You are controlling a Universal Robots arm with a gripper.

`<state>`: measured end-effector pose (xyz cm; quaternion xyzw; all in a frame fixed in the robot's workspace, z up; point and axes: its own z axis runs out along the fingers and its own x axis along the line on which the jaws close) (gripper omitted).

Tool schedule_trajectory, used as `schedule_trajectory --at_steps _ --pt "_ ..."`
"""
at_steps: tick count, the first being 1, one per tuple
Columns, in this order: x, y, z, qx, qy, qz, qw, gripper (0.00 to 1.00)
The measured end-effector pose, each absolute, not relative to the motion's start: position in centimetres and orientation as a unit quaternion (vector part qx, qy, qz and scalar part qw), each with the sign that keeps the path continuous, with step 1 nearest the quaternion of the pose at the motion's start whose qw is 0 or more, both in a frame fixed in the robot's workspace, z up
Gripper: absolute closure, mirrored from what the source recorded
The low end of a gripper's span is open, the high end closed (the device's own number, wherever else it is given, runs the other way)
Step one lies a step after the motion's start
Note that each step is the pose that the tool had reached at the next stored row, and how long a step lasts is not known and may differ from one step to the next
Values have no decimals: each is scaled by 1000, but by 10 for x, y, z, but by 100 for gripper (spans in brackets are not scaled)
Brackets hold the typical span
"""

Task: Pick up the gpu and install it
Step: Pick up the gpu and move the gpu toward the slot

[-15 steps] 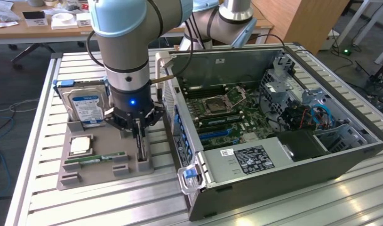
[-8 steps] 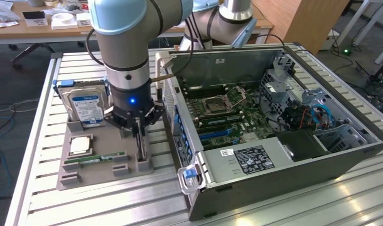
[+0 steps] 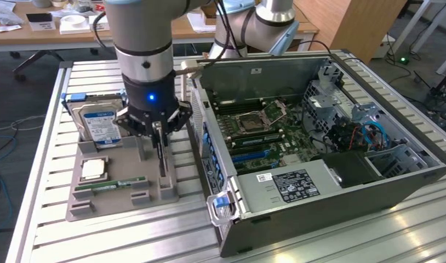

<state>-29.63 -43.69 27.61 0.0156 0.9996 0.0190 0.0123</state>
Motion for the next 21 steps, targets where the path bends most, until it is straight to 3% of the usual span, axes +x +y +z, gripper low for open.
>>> schedule_trajectory --at_steps 21 --pt "-296 -437 359 16 1000 18 12 74"
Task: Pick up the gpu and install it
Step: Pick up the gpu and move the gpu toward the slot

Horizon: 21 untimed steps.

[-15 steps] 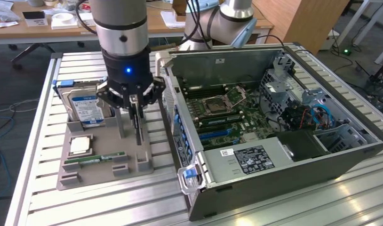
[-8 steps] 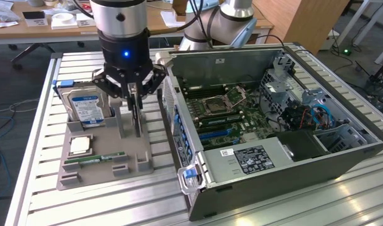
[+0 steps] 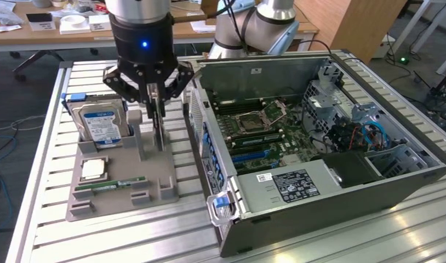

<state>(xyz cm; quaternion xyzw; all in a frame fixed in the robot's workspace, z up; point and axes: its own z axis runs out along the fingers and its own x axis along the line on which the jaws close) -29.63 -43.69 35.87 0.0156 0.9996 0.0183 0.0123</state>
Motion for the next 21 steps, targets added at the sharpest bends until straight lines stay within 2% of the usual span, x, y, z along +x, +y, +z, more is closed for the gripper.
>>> schedule_trajectory --at_steps 13,21 --pt "-296 -437 415 16 1000 18 12 74" --pt "-296 -437 418 16 1000 18 12 74"
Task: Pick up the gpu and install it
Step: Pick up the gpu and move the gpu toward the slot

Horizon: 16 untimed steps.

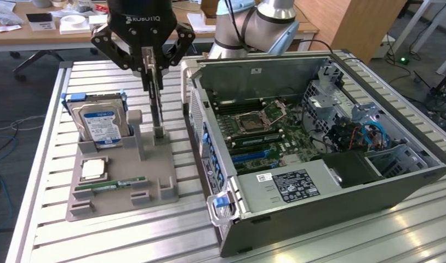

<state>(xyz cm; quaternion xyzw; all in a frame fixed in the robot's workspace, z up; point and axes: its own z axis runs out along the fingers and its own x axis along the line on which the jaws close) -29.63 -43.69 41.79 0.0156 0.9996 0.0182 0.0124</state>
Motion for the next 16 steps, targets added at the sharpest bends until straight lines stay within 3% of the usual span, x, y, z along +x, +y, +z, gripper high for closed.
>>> schedule_trajectory --at_steps 16 --pt "-296 -437 444 16 1000 18 12 74"
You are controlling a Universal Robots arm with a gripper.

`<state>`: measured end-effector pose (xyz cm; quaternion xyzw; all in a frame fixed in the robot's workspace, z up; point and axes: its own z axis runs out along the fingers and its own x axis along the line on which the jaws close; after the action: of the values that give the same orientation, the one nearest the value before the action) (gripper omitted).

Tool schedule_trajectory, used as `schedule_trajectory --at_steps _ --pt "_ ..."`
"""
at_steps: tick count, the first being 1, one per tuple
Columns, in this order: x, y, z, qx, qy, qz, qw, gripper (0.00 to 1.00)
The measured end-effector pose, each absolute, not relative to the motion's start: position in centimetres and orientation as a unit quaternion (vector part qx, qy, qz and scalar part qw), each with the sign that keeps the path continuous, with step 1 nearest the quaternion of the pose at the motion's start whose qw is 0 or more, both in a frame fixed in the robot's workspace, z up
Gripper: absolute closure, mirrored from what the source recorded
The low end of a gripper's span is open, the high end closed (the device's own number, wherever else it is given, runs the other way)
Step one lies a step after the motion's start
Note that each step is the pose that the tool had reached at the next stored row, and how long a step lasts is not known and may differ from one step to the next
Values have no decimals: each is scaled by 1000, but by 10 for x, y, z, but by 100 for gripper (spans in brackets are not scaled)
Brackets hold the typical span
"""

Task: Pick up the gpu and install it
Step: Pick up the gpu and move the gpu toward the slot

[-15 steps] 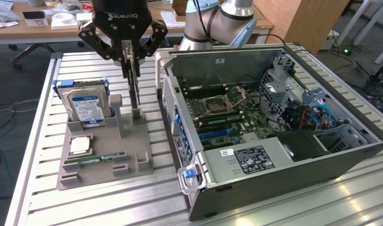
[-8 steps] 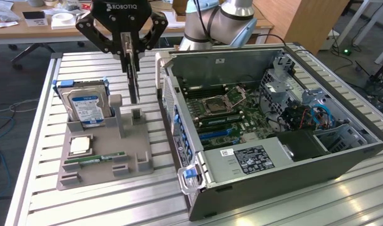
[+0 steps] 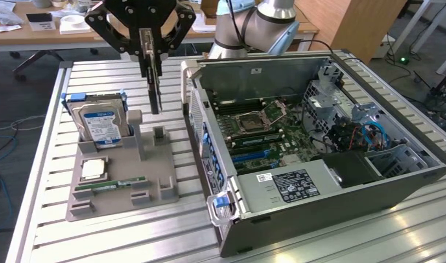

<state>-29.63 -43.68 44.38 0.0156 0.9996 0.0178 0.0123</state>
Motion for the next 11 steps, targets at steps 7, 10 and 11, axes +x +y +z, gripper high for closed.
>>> schedule_trajectory --at_steps 7,10,11 --pt "-296 -437 444 16 1000 18 12 74" --pt "-296 -437 444 16 1000 18 12 74" --pt "-296 -437 444 16 1000 18 12 74"
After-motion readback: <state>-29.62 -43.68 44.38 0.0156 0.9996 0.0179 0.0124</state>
